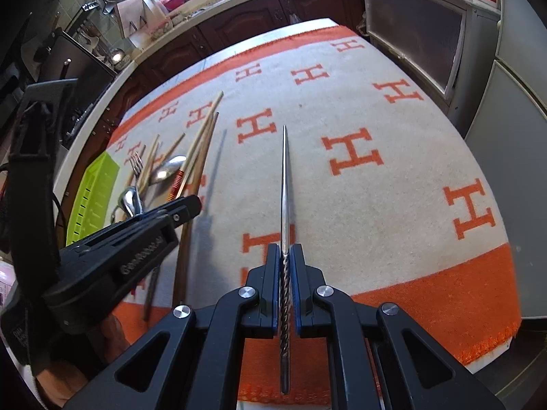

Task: Organize utensils
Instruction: 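Carry both chopsticks into the green tray and open both grippers, then move both open grippers back over the utensil pile, then grasp a wooden chopstick with the right gripper while the left gripper grasps a silver twisted chopstick, then carry both chopsticks into the green tray and open both grippers, then move both open grippers back over the utensil pile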

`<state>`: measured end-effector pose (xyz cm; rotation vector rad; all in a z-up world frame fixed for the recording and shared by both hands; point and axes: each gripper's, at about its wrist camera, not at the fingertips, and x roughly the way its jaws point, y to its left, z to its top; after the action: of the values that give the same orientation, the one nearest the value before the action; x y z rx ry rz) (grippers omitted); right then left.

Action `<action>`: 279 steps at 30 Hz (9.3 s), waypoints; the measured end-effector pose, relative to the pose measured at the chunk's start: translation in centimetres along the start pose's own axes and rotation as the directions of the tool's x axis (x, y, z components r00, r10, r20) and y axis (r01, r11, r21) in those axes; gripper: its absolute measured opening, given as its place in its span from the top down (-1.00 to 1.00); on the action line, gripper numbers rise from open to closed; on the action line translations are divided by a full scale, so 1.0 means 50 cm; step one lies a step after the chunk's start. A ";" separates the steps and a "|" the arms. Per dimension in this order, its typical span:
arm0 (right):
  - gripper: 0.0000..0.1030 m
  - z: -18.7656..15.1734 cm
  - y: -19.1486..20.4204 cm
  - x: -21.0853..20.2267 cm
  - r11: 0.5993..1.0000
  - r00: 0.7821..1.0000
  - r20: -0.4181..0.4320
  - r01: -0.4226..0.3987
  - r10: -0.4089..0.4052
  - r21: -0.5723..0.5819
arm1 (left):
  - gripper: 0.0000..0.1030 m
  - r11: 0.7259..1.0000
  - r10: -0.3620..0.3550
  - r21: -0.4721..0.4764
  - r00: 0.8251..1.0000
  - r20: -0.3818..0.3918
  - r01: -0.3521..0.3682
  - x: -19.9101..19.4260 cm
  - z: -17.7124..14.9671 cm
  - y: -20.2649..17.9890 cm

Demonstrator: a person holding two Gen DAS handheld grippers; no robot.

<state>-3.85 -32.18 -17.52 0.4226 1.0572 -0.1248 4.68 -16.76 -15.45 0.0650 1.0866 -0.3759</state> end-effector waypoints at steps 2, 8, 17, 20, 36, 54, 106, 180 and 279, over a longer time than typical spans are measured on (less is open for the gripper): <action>0.88 0.003 0.011 -0.014 1.000 1.000 0.014 -0.012 0.012 -0.003 | 0.92 1.000 -0.012 -0.005 0.999 0.042 0.013 -0.035 0.009 0.013; 0.88 0.023 0.050 -0.050 0.998 0.997 0.059 -0.053 0.054 -0.016 | 0.92 0.998 -0.011 -0.053 0.992 0.126 0.018 -0.114 0.037 0.074; 0.89 0.018 0.057 0.014 0.999 1.000 0.024 0.007 -0.006 -0.032 | 0.92 0.994 0.050 -0.108 0.981 0.185 -0.030 -0.178 0.032 0.174; 0.89 0.008 0.047 0.020 1.000 1.000 0.027 -0.002 0.002 -0.017 | 0.92 0.988 0.092 -0.138 0.975 0.203 -0.064 -0.199 0.024 0.220; 0.89 0.065 0.237 -0.111 0.974 0.969 0.174 -0.149 0.178 -0.170 | 0.92 0.961 0.255 -0.151 0.952 0.170 -0.230 -0.262 -0.004 0.426; 0.89 0.084 0.695 0.081 0.924 0.937 -0.136 -0.341 0.320 -0.174 | 0.91 0.964 0.192 -0.187 0.981 -0.014 -0.192 -0.139 -0.048 0.583; 0.27 0.102 0.432 0.054 0.967 0.975 -0.015 -0.222 0.222 -0.122 | -0.55 0.984 0.170 -0.073 0.984 0.061 -0.165 -0.190 -0.010 0.394; 0.88 0.006 0.070 0.079 0.999 0.994 0.106 0.016 -0.013 -0.032 | 0.58 0.988 -0.078 0.119 0.984 -0.163 0.098 0.008 -0.090 0.106; 0.47 0.077 0.681 0.214 0.965 0.946 -0.213 -0.260 0.244 -0.047 | 0.84 0.980 0.134 -0.166 0.982 0.131 -0.111 -0.190 -0.050 0.578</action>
<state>14.75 -1.54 -15.72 0.5072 1.1974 0.1906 8.21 13.38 -12.11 -0.0356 0.9630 -0.1792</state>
